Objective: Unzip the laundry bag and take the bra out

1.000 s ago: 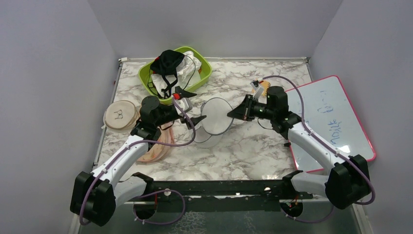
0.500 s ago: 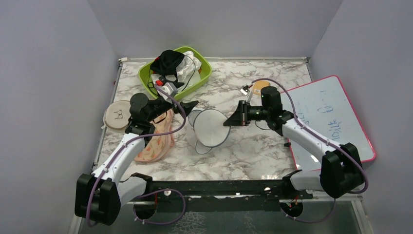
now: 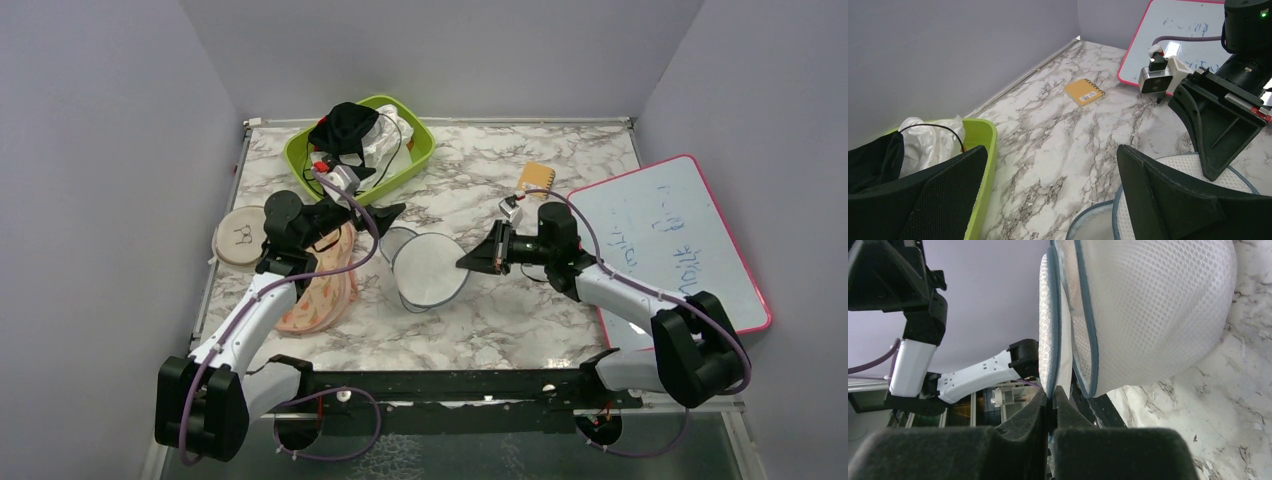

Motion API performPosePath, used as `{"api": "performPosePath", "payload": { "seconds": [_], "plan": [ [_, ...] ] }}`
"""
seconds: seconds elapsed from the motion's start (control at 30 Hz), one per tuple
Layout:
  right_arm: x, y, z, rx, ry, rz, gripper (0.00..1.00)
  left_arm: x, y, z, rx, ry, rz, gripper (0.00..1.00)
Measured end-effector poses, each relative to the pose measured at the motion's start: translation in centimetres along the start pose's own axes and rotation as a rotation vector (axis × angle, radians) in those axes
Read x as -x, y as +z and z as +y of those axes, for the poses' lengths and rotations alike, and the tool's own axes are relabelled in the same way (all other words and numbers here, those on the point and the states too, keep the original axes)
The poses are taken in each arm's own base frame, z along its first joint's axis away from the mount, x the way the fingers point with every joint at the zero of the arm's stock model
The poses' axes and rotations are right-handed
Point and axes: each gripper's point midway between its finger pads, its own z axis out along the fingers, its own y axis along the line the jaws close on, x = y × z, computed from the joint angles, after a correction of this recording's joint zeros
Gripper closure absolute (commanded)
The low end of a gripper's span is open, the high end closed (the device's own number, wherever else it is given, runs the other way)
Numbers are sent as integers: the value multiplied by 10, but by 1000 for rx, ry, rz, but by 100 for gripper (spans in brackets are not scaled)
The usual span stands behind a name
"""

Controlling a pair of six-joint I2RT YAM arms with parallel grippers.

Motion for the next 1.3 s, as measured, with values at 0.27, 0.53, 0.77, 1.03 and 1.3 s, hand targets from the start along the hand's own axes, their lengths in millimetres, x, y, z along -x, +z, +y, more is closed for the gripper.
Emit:
{"api": "performPosePath", "payload": {
  "seconds": [0.27, 0.53, 0.77, 1.03, 1.3],
  "plan": [
    [13, 14, 0, 9, -10, -10, 85, -7, 1, 5, 10, -35, 15, 1],
    [34, 37, 3, 5, -130, 15, 82, -10, 1, 5, 11, -51, 19, 1],
    [40, 54, -9, -14, -162, 54, 82, -16, 3, 6, 11, -76, 33, 1],
    [33, 66, -51, -75, -163, 105, 82, -17, 3, 7, 14, -87, 36, 1],
    [25, 74, -85, -115, -156, 141, 77, -18, 3, 7, 12, -91, 37, 1]
  ]
}}
